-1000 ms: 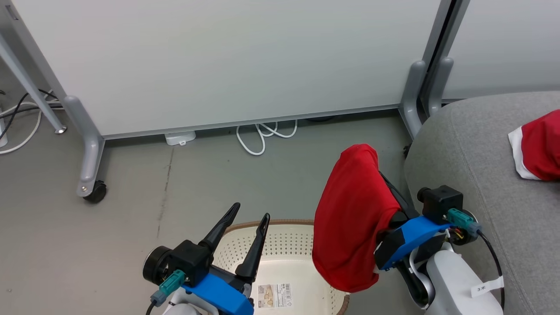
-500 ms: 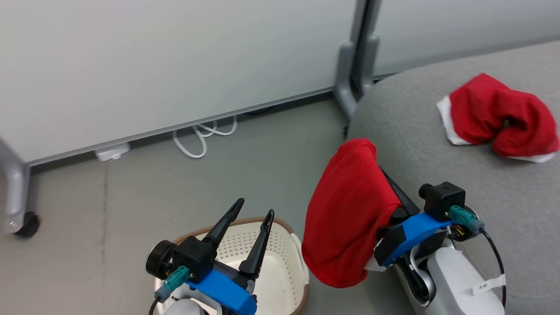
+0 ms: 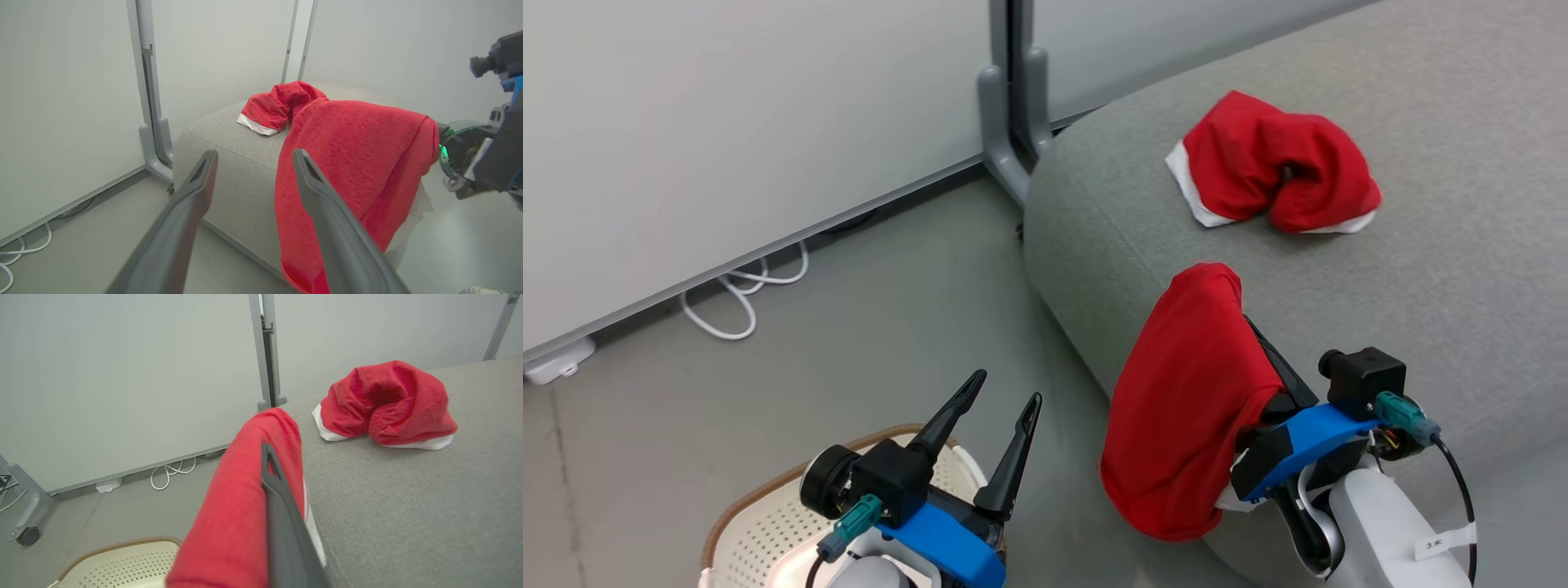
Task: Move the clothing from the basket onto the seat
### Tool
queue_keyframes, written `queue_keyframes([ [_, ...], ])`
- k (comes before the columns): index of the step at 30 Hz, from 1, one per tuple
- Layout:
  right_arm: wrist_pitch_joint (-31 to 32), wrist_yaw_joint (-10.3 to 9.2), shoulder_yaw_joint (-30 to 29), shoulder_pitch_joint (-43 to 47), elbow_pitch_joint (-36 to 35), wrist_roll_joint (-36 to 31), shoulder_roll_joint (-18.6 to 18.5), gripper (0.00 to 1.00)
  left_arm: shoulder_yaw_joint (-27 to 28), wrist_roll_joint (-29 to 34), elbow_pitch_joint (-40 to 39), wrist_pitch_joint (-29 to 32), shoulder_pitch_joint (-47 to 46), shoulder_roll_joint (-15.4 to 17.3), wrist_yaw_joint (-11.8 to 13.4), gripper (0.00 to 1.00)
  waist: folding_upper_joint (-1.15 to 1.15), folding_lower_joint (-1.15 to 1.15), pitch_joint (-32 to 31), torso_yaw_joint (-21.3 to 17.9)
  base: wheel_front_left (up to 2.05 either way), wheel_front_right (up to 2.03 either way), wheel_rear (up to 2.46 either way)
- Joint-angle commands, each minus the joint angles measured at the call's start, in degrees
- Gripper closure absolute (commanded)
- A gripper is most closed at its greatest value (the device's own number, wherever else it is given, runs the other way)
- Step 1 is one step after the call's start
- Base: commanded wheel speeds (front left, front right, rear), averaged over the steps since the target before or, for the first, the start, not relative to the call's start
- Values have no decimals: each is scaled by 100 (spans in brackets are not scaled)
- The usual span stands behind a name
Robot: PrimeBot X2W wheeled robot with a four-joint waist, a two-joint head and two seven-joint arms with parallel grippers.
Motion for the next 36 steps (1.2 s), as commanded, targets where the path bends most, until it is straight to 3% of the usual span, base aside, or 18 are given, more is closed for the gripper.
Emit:
queue_keyframes([
  [1,-50,2,6,70,-31,40,2,100,13,-5,19,-30,-74,16,-5,0,0,0,14,-263,0,0,0],
  [11,-61,2,1,165,-26,69,2,100,-28,-3,42,-30,-112,47,-5,0,0,0,19,-504,0,0,0],
  [22,-21,2,-199,53,-37,144,1,100,-103,-20,77,-30,-216,60,-5,0,0,0,120,-331,0,0,0],
  [28,298,2,-606,-472,-180,53,-6,100,-96,55,6,-29,-400,116,-5,0,0,0,458,-216,0,0,0],
  [36,810,2,-1513,-1599,-656,99,-492,100,-273,155,-90,-30,-899,351,-5,0,0,0,1263,81,0,0,0],
])
